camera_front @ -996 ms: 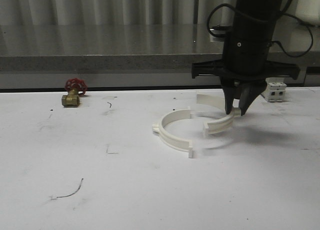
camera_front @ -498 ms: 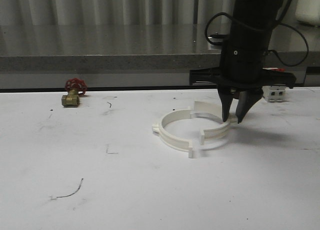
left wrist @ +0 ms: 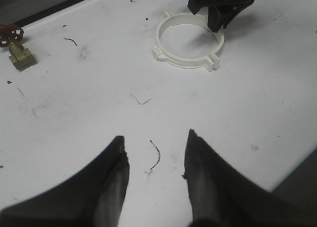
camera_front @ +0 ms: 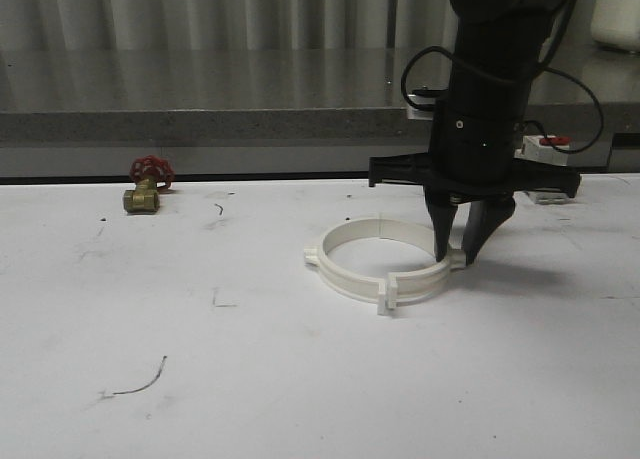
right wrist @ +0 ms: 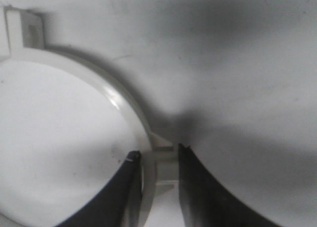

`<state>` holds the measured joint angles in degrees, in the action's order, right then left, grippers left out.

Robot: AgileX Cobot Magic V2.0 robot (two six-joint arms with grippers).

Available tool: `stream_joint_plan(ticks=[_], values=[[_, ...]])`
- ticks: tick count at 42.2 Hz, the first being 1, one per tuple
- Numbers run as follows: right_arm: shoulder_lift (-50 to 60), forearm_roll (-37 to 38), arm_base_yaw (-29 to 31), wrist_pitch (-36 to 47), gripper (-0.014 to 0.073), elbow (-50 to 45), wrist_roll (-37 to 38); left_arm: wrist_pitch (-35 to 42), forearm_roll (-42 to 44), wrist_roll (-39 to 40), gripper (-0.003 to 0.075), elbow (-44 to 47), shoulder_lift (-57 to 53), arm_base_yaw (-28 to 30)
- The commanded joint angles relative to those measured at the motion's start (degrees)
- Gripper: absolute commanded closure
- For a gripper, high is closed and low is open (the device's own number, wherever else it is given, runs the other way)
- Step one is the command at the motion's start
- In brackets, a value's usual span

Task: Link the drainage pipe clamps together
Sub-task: 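Lower and press the half-ring against the other to close the ring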

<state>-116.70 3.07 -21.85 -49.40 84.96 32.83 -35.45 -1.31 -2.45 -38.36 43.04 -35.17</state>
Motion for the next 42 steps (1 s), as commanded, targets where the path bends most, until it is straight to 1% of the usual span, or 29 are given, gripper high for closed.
stream_joint_plan(ticks=[1,29,33,39,42], values=[[3.1,0.2,0.0,1.1,0.0428,1.1,-0.3,4.2,-0.6,0.1,0.0447,-1.5,-0.3,0.0],[3.1,0.1,0.0,1.5,0.0422,1.1,-0.3,4.2,-0.6,0.1,0.0447,-1.5,-0.3,0.0],[3.1,-0.1,0.0,1.5,0.0389,1.1,-0.3,4.2,-0.6,0.1,0.0447,-1.5,-0.3,0.0],[3.1,-0.3,0.0,1.8,0.0309,1.1,-0.3,4.2,-0.6,0.1,0.0447,-1.5,-0.3,0.0],[3.1,-0.3,0.0,1.9,0.0294,1.1,-0.3,4.2,-0.6,0.1,0.0447,-1.5,-0.3,0.0]])
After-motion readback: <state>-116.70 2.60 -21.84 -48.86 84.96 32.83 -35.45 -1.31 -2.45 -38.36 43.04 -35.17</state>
